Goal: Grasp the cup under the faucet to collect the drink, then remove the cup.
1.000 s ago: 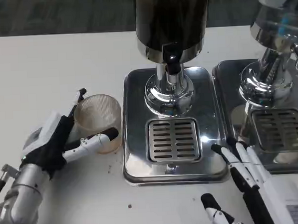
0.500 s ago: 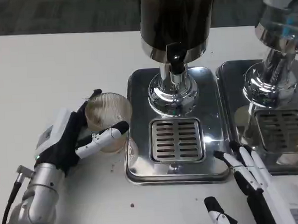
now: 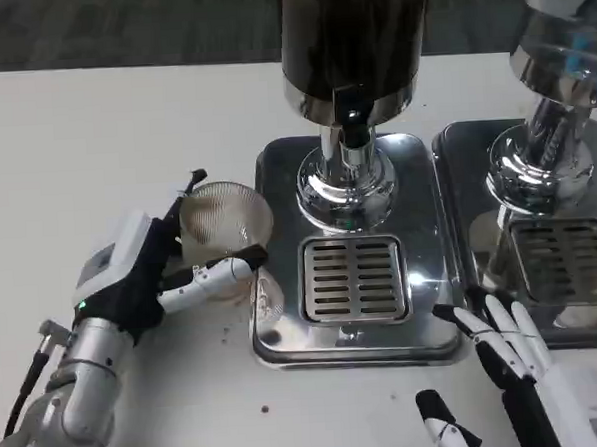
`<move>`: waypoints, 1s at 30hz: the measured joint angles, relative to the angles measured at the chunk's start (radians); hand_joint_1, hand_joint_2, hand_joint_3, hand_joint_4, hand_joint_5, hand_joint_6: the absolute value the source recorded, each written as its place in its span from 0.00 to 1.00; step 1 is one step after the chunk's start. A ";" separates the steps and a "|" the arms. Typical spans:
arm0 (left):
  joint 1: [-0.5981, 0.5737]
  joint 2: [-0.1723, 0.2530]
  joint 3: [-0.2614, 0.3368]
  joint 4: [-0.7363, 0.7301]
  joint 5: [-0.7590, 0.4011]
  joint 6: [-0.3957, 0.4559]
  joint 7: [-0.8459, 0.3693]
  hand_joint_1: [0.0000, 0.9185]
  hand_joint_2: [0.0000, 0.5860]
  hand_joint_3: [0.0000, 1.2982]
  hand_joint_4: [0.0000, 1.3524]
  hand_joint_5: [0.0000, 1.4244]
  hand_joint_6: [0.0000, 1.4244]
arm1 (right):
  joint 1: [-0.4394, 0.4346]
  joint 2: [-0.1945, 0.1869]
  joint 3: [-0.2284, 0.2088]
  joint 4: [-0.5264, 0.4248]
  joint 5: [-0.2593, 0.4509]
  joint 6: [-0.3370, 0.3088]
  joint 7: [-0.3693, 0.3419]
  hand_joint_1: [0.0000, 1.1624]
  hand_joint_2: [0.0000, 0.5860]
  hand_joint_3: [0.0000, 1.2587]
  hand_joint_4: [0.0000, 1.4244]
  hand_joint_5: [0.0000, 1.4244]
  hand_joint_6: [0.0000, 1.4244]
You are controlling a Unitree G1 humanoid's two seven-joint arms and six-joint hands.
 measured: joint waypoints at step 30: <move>0.005 0.011 -0.036 0.003 0.056 0.042 0.148 0.38 0.19 0.35 0.47 0.64 0.75 | -0.007 0.006 -0.023 0.003 0.044 -0.031 0.000 0.23 0.66 0.17 0.04 0.01 0.15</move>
